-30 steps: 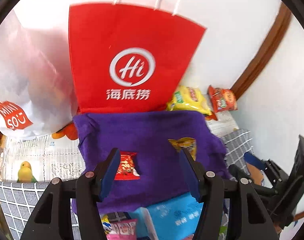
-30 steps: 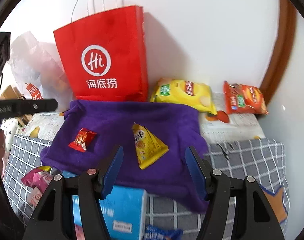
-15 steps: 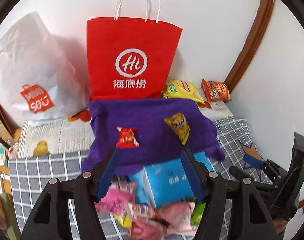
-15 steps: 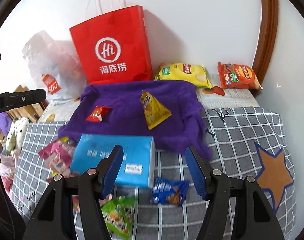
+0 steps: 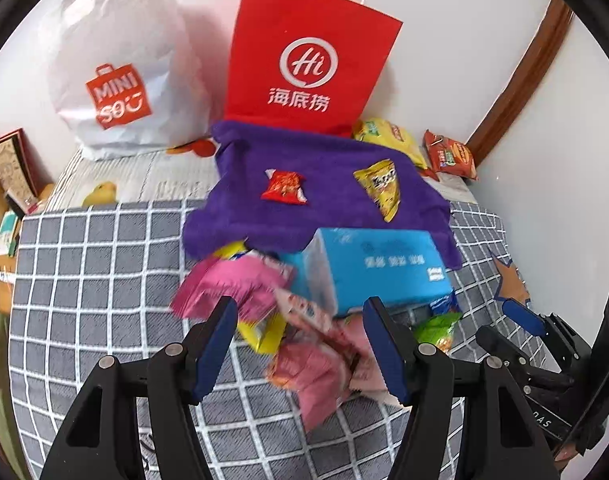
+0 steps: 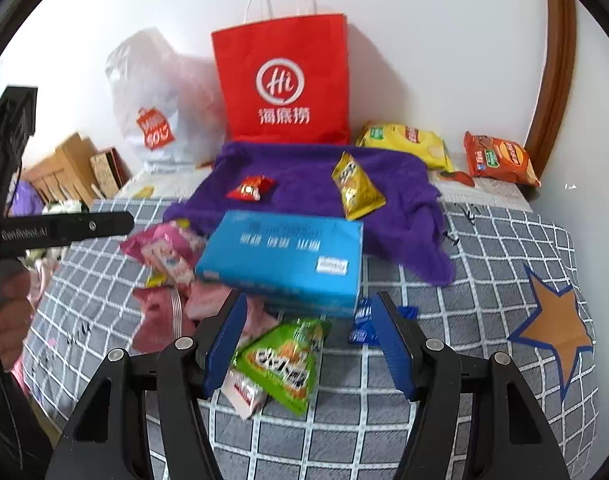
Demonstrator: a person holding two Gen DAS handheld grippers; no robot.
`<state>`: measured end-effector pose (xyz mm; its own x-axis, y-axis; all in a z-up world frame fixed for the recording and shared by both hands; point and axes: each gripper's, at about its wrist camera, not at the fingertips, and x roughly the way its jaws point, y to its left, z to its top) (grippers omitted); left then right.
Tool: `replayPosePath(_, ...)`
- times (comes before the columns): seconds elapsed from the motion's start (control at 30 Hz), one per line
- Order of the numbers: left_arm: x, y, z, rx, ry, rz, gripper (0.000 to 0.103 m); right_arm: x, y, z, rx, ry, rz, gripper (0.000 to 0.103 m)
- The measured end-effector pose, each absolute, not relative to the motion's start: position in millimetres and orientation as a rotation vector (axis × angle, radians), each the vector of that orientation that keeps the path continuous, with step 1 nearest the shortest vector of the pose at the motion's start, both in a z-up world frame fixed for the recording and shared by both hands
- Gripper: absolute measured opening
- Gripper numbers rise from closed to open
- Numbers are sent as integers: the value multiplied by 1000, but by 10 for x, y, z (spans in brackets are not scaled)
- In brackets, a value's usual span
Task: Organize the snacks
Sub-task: 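Withdraw both open tools from the towel back toward the snack pile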
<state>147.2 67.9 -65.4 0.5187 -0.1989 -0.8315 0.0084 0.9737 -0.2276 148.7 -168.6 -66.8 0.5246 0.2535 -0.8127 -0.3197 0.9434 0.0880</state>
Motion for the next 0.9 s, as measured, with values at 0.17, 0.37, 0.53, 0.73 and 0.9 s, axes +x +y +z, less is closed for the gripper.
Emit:
replayPosePath(0.17, 1353, 739, -756, -209, 1029, -111, 63, 1391, -1671, -751, -84, 971, 350, 64)
replayPosePath(0.37, 1269, 766, -906, -214, 1046, -114, 63, 1349, -1699, -866, -72, 990, 346, 64)
replayPosePath(0.53, 1255, 778, -974, -225, 1048, -125, 63, 1330, -1684, -956, -78, 995, 352, 64)
replayPosePath(0.73, 1256, 809, -1048, -227, 1051, -131, 63, 1342, -1619, -1093, -61, 1027, 380, 64)
replayPosePath(0.9, 1239, 844, -1092, -235, 1054, -138, 63, 1362, -1526, -1241, -82, 1059, 387, 64)
